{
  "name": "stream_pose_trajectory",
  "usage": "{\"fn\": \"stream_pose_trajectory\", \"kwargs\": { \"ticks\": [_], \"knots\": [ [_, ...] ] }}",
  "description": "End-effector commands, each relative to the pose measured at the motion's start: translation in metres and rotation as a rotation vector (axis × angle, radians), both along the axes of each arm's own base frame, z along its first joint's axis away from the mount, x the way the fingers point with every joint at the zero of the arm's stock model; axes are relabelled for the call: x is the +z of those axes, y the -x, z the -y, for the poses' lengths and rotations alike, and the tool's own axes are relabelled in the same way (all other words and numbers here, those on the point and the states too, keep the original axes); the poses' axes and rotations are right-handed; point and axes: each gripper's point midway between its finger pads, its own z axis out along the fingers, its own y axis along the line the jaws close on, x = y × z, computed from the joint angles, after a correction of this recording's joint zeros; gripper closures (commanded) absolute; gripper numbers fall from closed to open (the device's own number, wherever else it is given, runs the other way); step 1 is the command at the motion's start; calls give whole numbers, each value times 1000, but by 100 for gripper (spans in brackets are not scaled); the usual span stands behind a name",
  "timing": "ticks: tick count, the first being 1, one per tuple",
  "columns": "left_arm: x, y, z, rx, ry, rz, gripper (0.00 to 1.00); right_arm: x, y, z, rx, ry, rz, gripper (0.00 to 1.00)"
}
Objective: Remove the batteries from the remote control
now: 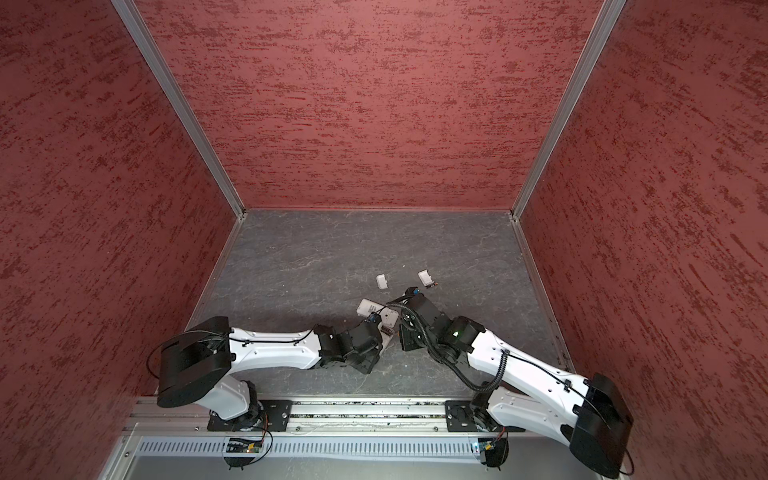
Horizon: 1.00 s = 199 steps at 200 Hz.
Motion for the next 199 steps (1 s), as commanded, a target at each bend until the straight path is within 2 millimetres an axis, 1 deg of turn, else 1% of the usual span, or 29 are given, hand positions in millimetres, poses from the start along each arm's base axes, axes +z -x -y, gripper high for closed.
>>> {"fn": "stream_pose_trajectory", "kwargs": {
  "ticks": [1,37,56,88,122,139,166,199],
  "knots": [
    [-43,40,-35,-26,-148,-179,68,2,-6,-6,0,-23,24,100],
    [-43,41,-34,-28,-146,-180,68,3,-9,-9,5,-28,34,100],
    [-44,43,-34,-31,-150,-181,68,8,-11,-13,9,-46,47,100],
    [-46,44,-34,-31,-152,-182,68,30,-16,-19,21,-88,92,100],
    [-47,45,-32,-33,-149,-181,67,62,-25,-26,18,-147,163,100],
    [-47,45,-32,-33,-147,-182,68,73,-28,-27,16,-155,186,100],
    [-49,46,-32,-32,-148,-185,68,77,-34,-25,4,-131,215,100],
    [-48,45,-33,-22,-147,-183,68,63,-35,-20,-1,-75,194,100]
  ]
}}
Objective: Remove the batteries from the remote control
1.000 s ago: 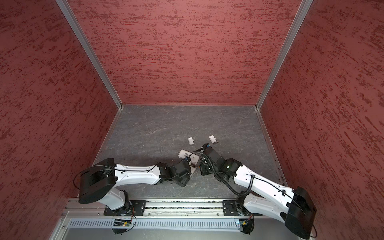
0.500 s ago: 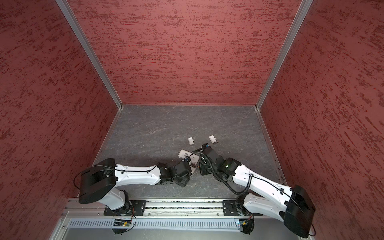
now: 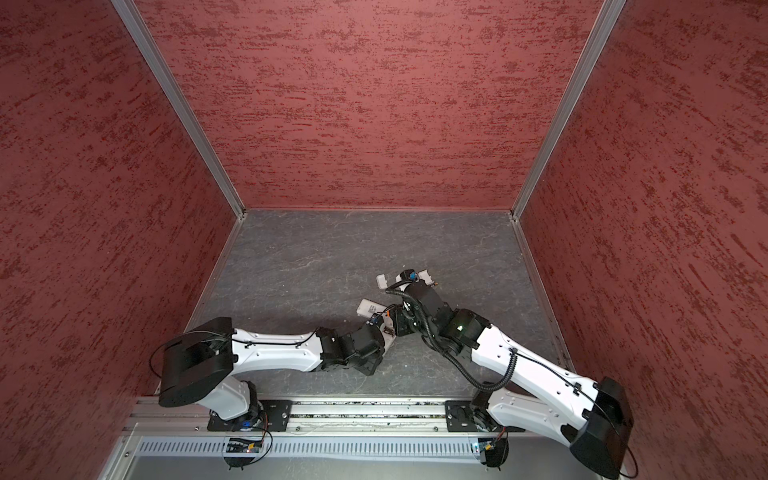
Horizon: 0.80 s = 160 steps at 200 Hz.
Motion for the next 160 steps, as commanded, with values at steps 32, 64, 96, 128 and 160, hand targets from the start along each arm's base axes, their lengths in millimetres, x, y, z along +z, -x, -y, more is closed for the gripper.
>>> {"fn": "stream_pose_trajectory", "kwargs": {
  "ticks": [32,64,96,128,160],
  "knots": [
    [-48,43,-42,-30,-168,-197,68,-10,3,19,-39,90,-21,100],
    [-48,43,-40,-36,-172,-197,68,-31,25,31,-33,120,-128,100],
    [-49,42,-41,-30,-174,-197,68,-40,33,40,-40,150,-170,100],
    [-48,41,-41,-29,-177,-193,68,-50,34,35,-24,154,-191,100],
    [-48,42,-42,-28,-175,-196,68,-53,32,32,-15,160,-193,100]
  ]
}}
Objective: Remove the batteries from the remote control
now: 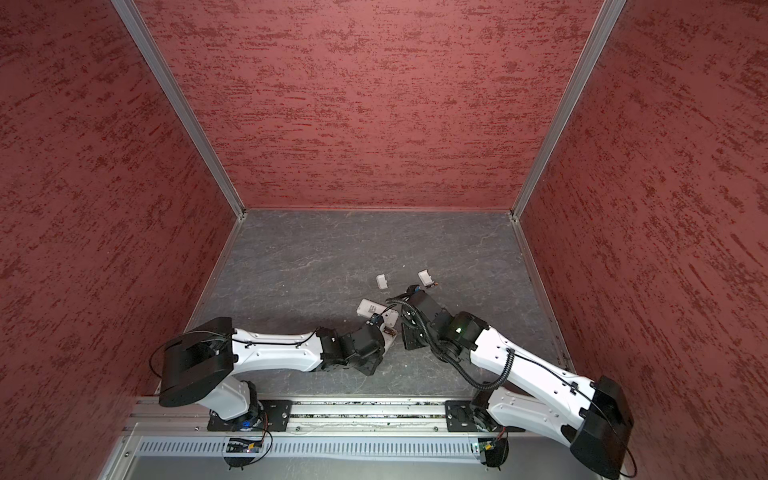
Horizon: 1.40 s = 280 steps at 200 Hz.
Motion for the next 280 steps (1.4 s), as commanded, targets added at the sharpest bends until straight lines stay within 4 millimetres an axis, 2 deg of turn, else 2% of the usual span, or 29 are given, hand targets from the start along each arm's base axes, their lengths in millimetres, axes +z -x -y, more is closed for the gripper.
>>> {"fn": "stream_pose_trajectory", "kwargs": {
  "ticks": [1,110,229,280],
  "knots": [
    [-48,42,-42,-28,-175,-196,68,-5,1,-1,-1,-2,-16,100],
    [-47,43,-43,-34,-173,-194,68,-8,-10,-17,16,-32,12,100],
    [-48,43,-43,-30,-170,-198,68,-18,-13,-16,16,-2,7,100],
    [-47,44,-42,-22,-165,-201,68,-21,-25,-25,25,4,43,100]
  ]
}}
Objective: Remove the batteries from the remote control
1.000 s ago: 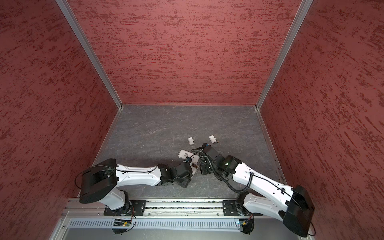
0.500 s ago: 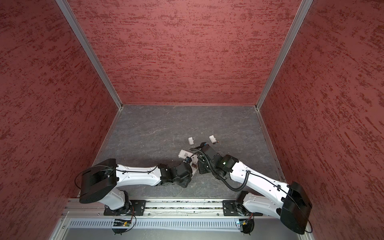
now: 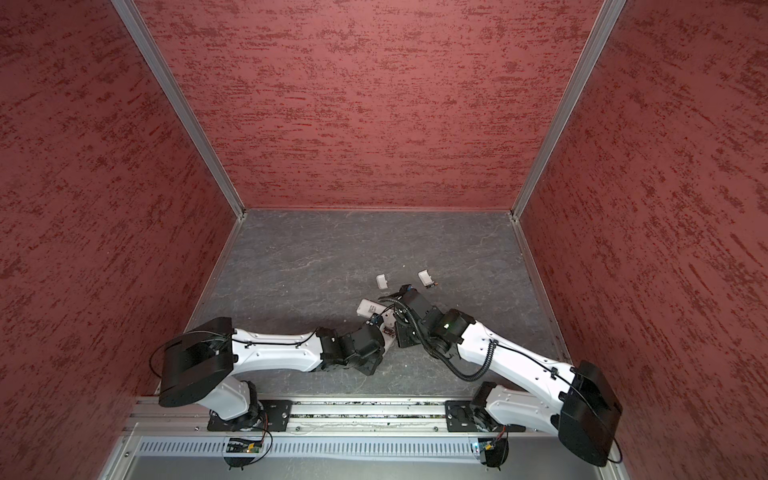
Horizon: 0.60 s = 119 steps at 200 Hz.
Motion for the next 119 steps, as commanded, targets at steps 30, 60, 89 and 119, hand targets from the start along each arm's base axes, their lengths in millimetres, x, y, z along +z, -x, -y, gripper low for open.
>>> {"fn": "stream_pose_trajectory", "kwargs": {
  "ticks": [30,60,89,119],
  "knots": [
    [-46,44,-40,-29,-166,-203,68,-2,-17,-17,27,-3,67,100],
    [-46,44,-39,-16,-163,-210,68,0,-14,-21,62,14,83,100],
    [-48,44,-40,-15,-169,-215,68,3,-14,-19,43,44,125,100],
    [-50,46,-42,-16,-174,-219,68,21,-24,-12,-19,42,214,100]
  ]
}}
